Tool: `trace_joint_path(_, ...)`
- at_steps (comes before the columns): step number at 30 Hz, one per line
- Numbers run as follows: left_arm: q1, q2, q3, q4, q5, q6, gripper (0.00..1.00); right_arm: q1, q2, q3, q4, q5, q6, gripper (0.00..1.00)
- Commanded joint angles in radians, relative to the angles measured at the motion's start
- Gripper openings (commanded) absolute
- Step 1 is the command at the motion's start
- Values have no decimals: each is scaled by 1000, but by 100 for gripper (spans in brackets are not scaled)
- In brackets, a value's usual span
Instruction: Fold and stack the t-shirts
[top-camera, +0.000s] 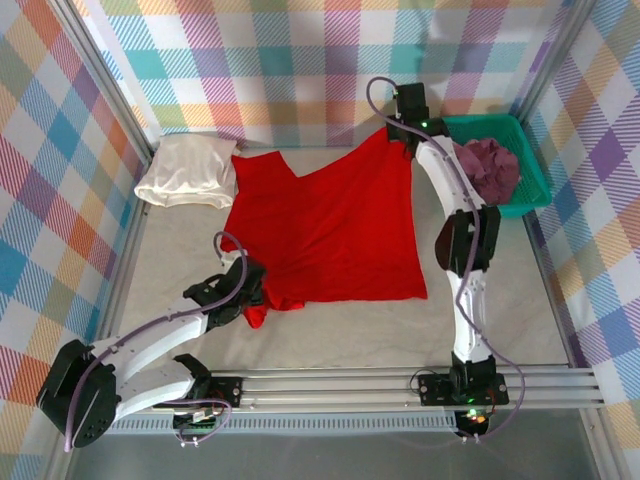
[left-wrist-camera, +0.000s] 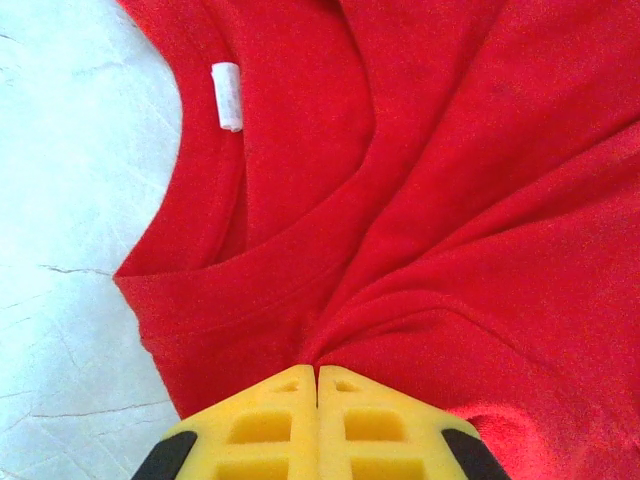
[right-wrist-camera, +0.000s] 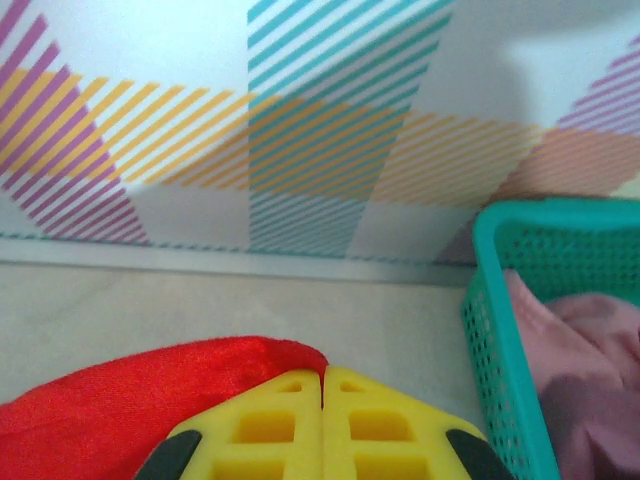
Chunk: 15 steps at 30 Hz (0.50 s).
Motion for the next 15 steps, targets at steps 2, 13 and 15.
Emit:
trace_joint_path(2, 0, 27, 32, 21, 49, 11, 0, -21, 161, 261, -95, 67, -46, 0)
trace_joint_path(13, -34, 101, 82, 94, 157, 98, 0, -82, 105, 204, -94, 65, -62, 32)
trace_joint_path(15, -43, 101, 89, 88, 148, 99, 0, -82, 60, 217, -165, 31, -8, 34)
